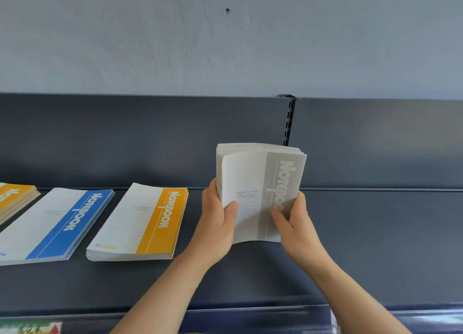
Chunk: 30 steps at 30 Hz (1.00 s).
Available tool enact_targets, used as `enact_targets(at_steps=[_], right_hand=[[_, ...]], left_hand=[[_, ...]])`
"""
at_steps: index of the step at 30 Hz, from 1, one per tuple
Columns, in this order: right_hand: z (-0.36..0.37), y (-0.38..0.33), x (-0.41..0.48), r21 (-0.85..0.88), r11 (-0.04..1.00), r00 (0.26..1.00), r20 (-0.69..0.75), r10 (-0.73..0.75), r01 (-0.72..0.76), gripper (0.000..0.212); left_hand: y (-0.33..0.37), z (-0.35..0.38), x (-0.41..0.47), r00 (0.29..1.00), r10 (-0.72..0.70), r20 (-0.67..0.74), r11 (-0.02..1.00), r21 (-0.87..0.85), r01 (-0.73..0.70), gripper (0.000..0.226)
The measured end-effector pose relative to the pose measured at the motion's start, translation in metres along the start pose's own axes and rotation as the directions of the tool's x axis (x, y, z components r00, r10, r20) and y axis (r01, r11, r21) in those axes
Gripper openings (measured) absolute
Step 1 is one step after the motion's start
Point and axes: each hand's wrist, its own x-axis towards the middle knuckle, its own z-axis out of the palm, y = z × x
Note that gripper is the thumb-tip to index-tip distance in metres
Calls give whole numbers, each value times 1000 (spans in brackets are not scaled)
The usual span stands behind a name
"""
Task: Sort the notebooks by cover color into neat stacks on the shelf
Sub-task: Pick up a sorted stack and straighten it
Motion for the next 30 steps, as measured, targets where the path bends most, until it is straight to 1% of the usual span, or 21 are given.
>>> enact_targets(at_steps=[2,4,6,9,12,14,15,17,19,20,22,24,27,30], right_hand=[[-4,-10,4,-48,997,998,-27,-55,54,31],[-7,-15,9,-46,996,996,-38,-78,76,30],[-6,-11,8,-50,998,999,-11,-47,46,30],[0,7,-1,-110,994,997,64,32,-24,33],[1,14,-2,-126,990,993,88,79,-68,35],[0,9,0,-100,992,993,79,83,-75,41],[-2,3,1,-64,997,997,57,56,-53,47],[-6,-16,8,60,997,999,-5,-40,40,57],[-12,-35,18,167,974,988,-37,-148,152,61],[-14,-43,23,205,962,984,-39,-176,180,62],[-13,-53,29,243,950,981,-43,-191,196,60],[-9,-53,30,198,957,977,-56,-205,212,58],[-3,-44,27,129,976,984,-51,-171,176,53],[-2,-28,22,86,995,998,-26,-55,57,38]], left_hand=[[8,-5,4,999,32,-31,998,51,-30,48],[12,-7,9,997,62,-42,995,79,-59,49],[6,-6,7,999,45,-2,993,110,-45,51],[-10,-4,-3,994,-50,97,979,202,30,54],[-19,-5,-3,991,-74,108,972,229,47,55],[-16,-8,-2,988,-83,133,979,194,56,56],[-13,-11,-1,988,-77,136,986,158,55,57],[-2,-17,5,994,-49,95,997,56,44,66],[13,-22,15,1000,2,29,999,-49,0,78],[20,-24,20,1000,31,5,995,-99,-30,77],[31,-21,28,997,71,-32,983,-165,-75,58],[35,-15,29,995,85,-61,982,-162,-94,43],[31,-13,27,998,47,-42,994,-97,-51,40],[14,-15,20,999,-1,37,999,50,-1,43]])
